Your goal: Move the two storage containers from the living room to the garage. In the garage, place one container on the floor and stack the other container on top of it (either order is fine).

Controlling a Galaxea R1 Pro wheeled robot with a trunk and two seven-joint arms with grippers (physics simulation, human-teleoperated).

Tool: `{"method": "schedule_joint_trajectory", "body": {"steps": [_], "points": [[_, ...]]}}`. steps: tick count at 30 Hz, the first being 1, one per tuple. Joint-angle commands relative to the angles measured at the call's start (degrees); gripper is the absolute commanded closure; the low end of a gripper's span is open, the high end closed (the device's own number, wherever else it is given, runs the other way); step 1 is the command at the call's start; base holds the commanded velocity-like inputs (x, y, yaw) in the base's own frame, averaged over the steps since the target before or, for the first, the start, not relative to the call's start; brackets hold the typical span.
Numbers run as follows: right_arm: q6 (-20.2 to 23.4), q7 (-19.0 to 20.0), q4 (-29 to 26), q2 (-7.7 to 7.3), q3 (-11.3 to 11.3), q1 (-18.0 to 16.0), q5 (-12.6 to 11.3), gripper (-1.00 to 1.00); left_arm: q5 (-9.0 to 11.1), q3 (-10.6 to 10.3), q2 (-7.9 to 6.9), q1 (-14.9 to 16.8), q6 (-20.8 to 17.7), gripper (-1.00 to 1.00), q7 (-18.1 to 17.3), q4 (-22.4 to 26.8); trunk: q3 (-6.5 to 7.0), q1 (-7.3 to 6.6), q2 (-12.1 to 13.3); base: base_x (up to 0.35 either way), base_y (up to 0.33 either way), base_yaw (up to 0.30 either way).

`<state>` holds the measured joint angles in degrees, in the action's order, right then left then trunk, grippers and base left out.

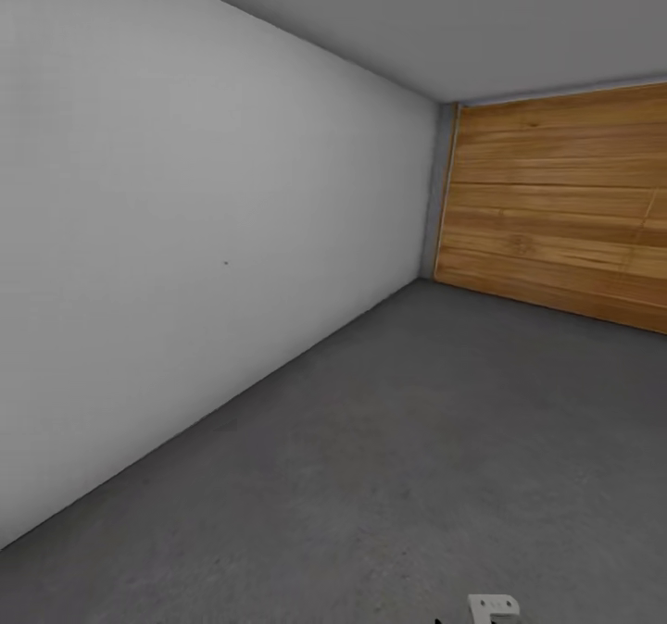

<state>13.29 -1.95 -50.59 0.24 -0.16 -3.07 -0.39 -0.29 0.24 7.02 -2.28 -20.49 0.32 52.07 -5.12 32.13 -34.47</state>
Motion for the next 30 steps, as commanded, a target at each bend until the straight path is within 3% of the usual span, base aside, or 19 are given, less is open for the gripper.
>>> {"method": "schedule_joint_trajectory", "body": {"steps": [1, 17, 23, 30], "points": [[0.34, -0.16, -0.12, 0.02, -0.01, -0.01, -0.05, -1.0, -0.04, 0.02, 0.02, -0.01, -0.34, -1.0, 0.03, 0.14, 0.09, -0.2, 0.33, 0.0, 0.0, 0.3], [0.34, -0.16, -0.12, 0.02, 0.05, -0.01, -0.05, -1.0, 0.19, -0.11, 0.49, -0.01, -0.36, -1.0, -0.08, 0.14, 2.96, -3.71, 6.74, 0.0, 0.0, 0.3], [0.34, -0.16, -0.12, 0.02, 0.06, -0.01, -0.05, -1.0, 4.73, 1.72, 0.44, -0.01, 0.07, -1.0, 0.11, 0.17, 4.04, -5.03, 9.15, 0.0, 0.0, 0.3], [0.34, -0.16, -0.12, 0.02, 0.07, -0.01, -0.13, -1.0, 4.95, 1.8, 0.2, -0.01, 0.08, -1.0, 0.12, 0.22, 5.12, -6.35, 11.56, 0.0, 0.0, 0.3]]}}
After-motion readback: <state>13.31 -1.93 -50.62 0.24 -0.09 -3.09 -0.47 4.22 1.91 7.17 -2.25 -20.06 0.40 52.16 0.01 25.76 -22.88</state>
